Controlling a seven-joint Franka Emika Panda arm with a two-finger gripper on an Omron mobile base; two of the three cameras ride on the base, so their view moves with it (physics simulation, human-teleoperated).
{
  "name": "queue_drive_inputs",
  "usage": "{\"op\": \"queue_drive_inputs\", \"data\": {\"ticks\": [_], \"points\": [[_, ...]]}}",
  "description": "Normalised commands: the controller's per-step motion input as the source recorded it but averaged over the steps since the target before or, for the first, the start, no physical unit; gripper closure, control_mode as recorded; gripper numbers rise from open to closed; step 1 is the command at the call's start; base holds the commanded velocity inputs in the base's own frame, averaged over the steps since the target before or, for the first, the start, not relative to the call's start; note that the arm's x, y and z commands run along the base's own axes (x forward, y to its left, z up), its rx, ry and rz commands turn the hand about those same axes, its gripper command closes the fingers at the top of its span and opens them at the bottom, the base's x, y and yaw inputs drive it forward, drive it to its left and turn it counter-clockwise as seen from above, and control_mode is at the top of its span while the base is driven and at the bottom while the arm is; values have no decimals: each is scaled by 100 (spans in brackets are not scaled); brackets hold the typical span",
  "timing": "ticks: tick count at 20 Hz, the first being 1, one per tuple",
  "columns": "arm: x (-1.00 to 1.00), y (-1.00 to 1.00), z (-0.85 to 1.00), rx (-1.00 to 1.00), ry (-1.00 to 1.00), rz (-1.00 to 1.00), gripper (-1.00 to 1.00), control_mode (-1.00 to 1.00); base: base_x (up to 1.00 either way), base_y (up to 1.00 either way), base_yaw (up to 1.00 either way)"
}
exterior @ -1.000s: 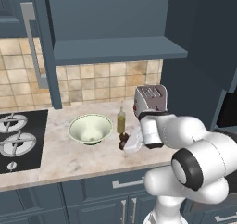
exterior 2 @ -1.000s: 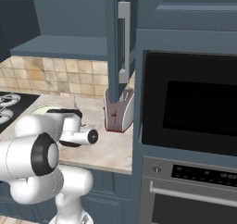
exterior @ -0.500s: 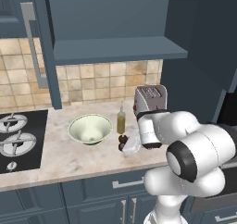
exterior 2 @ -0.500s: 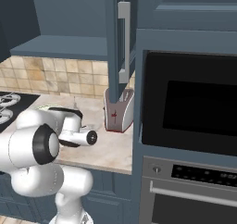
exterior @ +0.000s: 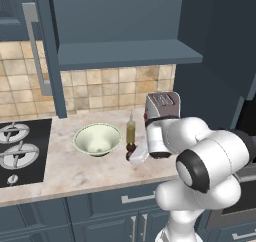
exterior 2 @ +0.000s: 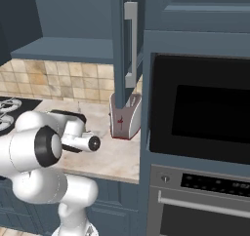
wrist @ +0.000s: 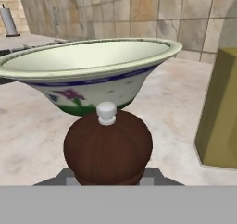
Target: Retrieve the bottle and the shaker from the cabinet and place them next to the mixing bowl on the counter. Then add garlic from the fridge to the mixing bowl.
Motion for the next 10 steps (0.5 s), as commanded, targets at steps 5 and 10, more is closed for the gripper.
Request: {"op": "queue_drive_inputs", "data": {"ticks": [5, 10], "points": [[11, 8, -3, 0, 0, -7, 100, -100, 0, 0, 0], [4, 7, -8, 0, 0, -6, 100, -100, 0, 0, 0]]}}
